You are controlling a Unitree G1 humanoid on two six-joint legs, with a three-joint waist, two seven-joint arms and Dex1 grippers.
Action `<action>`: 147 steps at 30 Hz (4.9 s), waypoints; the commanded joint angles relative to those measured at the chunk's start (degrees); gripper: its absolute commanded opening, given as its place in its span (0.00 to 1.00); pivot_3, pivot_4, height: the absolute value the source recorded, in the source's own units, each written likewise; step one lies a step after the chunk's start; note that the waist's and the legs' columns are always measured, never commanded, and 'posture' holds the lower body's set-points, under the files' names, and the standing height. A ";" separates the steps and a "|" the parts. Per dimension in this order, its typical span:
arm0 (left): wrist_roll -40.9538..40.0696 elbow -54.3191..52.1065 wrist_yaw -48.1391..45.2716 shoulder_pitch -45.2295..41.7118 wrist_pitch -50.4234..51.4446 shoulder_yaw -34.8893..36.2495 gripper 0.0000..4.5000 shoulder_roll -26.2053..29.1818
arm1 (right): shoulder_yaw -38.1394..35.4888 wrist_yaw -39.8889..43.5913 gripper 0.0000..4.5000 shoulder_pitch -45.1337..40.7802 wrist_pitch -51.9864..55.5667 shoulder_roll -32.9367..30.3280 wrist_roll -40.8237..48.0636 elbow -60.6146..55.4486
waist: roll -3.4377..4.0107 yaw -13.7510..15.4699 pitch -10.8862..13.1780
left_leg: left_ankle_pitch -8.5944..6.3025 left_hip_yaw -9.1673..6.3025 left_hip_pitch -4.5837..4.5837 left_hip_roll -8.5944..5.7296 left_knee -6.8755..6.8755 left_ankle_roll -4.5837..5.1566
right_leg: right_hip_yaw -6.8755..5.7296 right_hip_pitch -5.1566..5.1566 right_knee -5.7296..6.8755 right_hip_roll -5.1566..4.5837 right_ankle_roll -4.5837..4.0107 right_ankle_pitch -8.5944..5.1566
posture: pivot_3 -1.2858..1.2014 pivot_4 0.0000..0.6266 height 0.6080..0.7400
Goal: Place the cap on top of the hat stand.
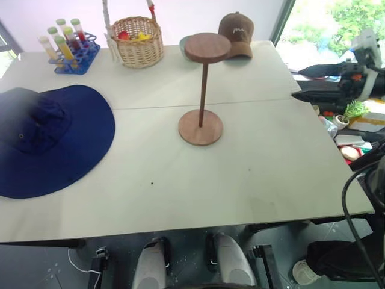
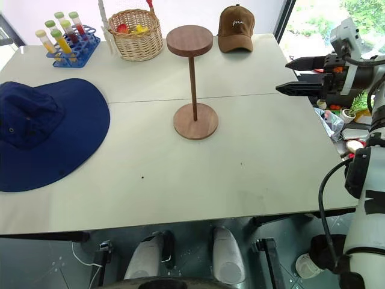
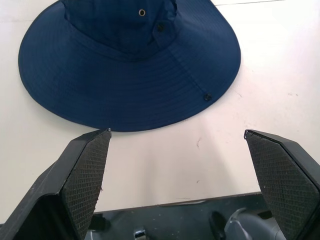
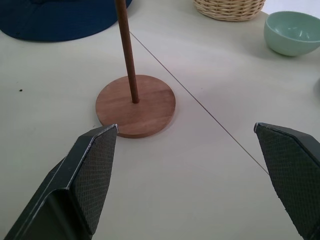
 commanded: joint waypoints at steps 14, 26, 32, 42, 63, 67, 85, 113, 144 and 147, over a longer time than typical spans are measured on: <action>10.19 -8.15 6.65 -6.04 -7.17 -9.95 1.00 2.43 | -1.70 0.06 1.00 3.10 6.36 -1.65 4.64 -9.28 | 0.03 0.19 -0.03 | 0.00 -0.05 0.00 0.02 0.45 0.00 | 0.01 0.14 0.31 -0.01 0.01 0.02 | 0.52 0.24 1.00; 37.88 -2.94 11.20 -18.52 -23.94 -36.02 1.00 12.53 | -10.60 -3.51 1.00 34.95 34.63 -6.33 26.12 -61.41 | 0.12 2.16 -0.12 | 0.00 -0.10 0.04 0.05 0.71 0.02 | 0.01 0.15 0.70 -0.06 0.00 0.01 | 0.52 0.24 1.00; 47.46 0.76 15.80 -24.57 -25.87 -46.17 1.00 13.38 | -15.31 -9.90 1.00 41.48 39.63 -6.43 31.17 -71.51 | 0.12 2.22 -0.13 | 0.02 -0.09 0.04 0.06 0.71 0.06 | 0.03 0.12 0.71 -0.03 0.00 0.01 | 0.52 0.24 1.00; 66.42 9.78 29.51 -34.77 -35.38 -58.68 1.00 14.49 | -16.33 -16.63 1.00 43.38 41.71 -5.98 34.62 -75.80 | 0.09 3.38 -0.15 | 0.07 -0.07 0.02 0.06 0.72 0.18 | 0.03 0.13 0.69 -0.05 0.02 0.02 | 0.52 0.24 1.00; 82.44 14.61 49.68 -40.33 -41.42 -65.21 1.00 12.94 | -10.07 -22.37 1.00 35.53 42.55 -5.10 35.44 -74.34 | 0.13 3.42 -0.20 | 0.07 -0.08 0.01 0.06 0.72 0.22 | 0.02 0.13 0.73 -0.08 0.18 0.11 | 0.52 0.24 1.00; 80.09 12.98 49.62 -33.60 -43.13 -59.29 1.00 13.03 | -10.87 -21.14 1.00 37.60 41.06 -5.62 34.99 -73.68 | 0.12 3.11 -0.20 | 0.06 -0.08 0.02 0.10 0.71 0.23 | 0.02 0.12 0.73 -0.06 0.19 0.12 | 0.52 0.24 1.00; 84.21 26.72 50.11 -45.68 -46.48 -67.67 1.00 16.31 | -10.38 -16.72 1.00 40.16 33.63 -5.59 32.67 -67.95 | 0.12 3.48 -0.23 | 0.06 -0.04 0.01 0.06 0.75 0.25 | 0.01 0.14 0.75 -0.09 0.20 0.13 | 0.52 0.24 1.00; 81.50 22.12 55.44 -41.26 -41.18 -65.00 1.00 15.76 | -11.18 -20.64 1.00 39.73 36.71 -5.62 34.67 -71.36 | 0.11 3.06 -0.24 | 0.06 -0.03 0.04 0.09 0.74 0.26 | 0.02 0.14 0.80 -0.06 0.35 0.21 | 0.52 0.24 1.00; 87.31 67.53 68.58 -56.14 -67.81 -80.51 1.00 31.57 | -10.94 -17.64 1.00 40.24 35.26 -6.02 33.62 -70.03 | 0.11 3.24 -0.29 | 0.05 0.11 -0.02 0.04 0.72 0.25 | 0.00 -0.01 0.85 -0.21 0.34 0.21 | 0.52 0.24 1.00; 87.60 69.15 68.98 -59.06 -68.16 -82.41 1.00 31.15 | -11.02 -17.83 1.00 40.29 35.22 -5.79 33.64 -69.99 | 0.11 3.32 -0.29 | 0.05 0.12 -0.02 0.06 0.72 0.25 | 0.00 -0.02 0.87 -0.15 0.35 0.21 | 0.52 0.24 1.00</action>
